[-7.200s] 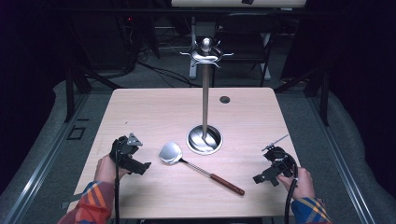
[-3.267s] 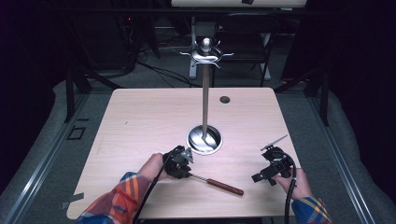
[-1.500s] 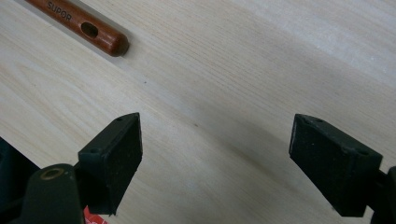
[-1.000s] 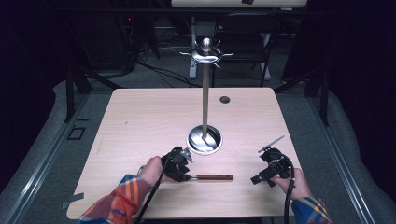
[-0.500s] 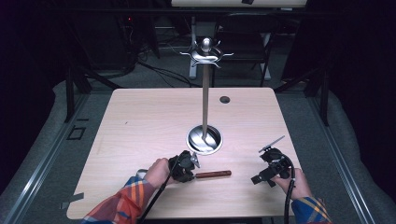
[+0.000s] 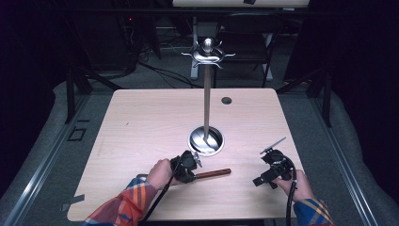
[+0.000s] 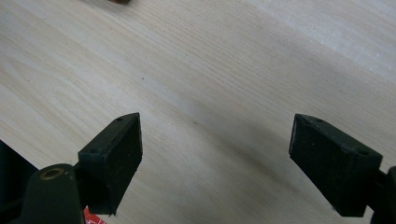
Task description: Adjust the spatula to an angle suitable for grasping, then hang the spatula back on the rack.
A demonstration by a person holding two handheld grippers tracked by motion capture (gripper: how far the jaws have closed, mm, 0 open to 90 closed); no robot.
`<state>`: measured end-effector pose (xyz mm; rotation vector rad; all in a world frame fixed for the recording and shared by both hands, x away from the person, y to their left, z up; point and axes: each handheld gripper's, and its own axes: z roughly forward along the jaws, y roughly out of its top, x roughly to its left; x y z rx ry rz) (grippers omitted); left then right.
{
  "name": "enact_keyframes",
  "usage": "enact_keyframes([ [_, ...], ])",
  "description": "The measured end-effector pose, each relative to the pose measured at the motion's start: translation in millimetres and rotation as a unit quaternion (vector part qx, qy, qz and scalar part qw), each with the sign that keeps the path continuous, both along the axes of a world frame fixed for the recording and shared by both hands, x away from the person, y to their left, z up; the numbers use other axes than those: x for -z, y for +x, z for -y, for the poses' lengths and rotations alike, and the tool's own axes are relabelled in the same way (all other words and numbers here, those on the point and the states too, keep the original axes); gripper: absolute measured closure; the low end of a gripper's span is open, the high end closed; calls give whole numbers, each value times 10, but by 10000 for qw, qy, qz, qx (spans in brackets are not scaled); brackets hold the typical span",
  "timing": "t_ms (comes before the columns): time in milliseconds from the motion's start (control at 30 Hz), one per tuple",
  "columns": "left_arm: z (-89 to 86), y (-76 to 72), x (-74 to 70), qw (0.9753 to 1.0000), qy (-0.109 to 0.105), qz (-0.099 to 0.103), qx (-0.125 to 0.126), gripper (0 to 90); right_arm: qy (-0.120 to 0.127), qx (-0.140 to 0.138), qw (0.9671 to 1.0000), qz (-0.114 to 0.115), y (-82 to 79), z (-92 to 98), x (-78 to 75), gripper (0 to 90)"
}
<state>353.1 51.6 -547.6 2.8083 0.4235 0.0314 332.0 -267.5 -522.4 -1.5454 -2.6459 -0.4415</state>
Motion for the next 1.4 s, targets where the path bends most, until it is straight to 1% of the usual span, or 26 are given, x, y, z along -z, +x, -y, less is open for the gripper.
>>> enact_keyframes([
  [67,14,-13,-4,10000,52,49,48,814,-16,-17,10000,-13,2,4,-3,168],
  [100,15,-15,-5,9999,54,58,81,817,50,3,10000,-36,1,2,-3,168],
  [200,-1,-4,2,9999,-28,-4,118,833,31,13,10000,-16,0,1,-5,168],
  [233,-7,2,5,9999,-58,-8,121,838,210,240,9994,153,-25,-15,34,168],
  [267,-12,7,4,9999,-63,-17,118,838,107,131,9998,78,-14,-6,16,168],
  [300,-12,7,4,9999,-63,-17,118,839,107,131,9998,78,-14,-6,16,168],
  [333,-20,7,5,9999,-87,-15,147,840,52,31,10000,13,-6,9,-4,168],
  [400,-22,6,5,9998,-89,-20,157,840,38,22,10000,20,-7,15,-5,168],
  [500,-20,0,3,9996,-105,-107,226,840,61,38,10000,19,-9,4,-7,167],
  [567,-28,2,-17,9996,-113,-123,236,840,12,-8,10000,31,-3,-1,-9,168],
  [600,-35,5,-27,9995,-141,-118,241,840,13,-20,10000,40,-1,-3,-10,168],
  [633,-49,4,-44,9995,-233,-116,188,840,-4,-40,10000,25,1,-1,-13,168],
  [667,-63,6,-65,9994,-280,-108,159,841,83,121,9998,103,-16,-9,6,168],
  [700,-79,11,-89,9994,-312,-107,143,841,119,52,9999,34,-8,6,-3,168],
  [733,-96,12,-110,9992,-375,-79,120,841,29,20,10000,33,-4,17,-9,167],
  [800,-138,18,-160,9989,-463,-44,83,841,19,23,10000,61,-6,26,-14,167],
  [867,-196,24,-208,9979,-649,-51,25,841,14,51,9999,92,-7,23,-16,166],
  [900,-196,24,-208,9979,-649,-51,25,841,14,51,9999,92,-7,23,-16,166],
  [967,-272,29,-267,9963,-858,-11,-21,841,55,49,10000,58,-6,8,-12,166],
  [1033,-317,26,-302,9953,-964,-19,-59,841,72,23,10000,32,-4,6,-16,166],
  [1200,-389,14,-343,9947,-1015,22,-131,841,-11,44,10000,55,-5,12,-17,165],
  [1267,-404,8,-349,9944,-1048,39,-157,842,34,41,10000,69,-8,8,-17,165],
  [1300,-414,5,-357,9943,-1051,63,-157,842,143,138,9997,119,-20,-3,-6,165],
  [1333,-421,0,-363,9942,-1058,90,-172,842,75,29,10000,43,-8,7,-20,165],
  [1367,-426,-8,-370,9941,-1061,129,-171,842,121,134,9998,106,-19,-2,-8,165],
  [1400,-431,-15,-373,9935,-1114,155,-183,842,49,52,9999,77,-9,8,-14,165],
])
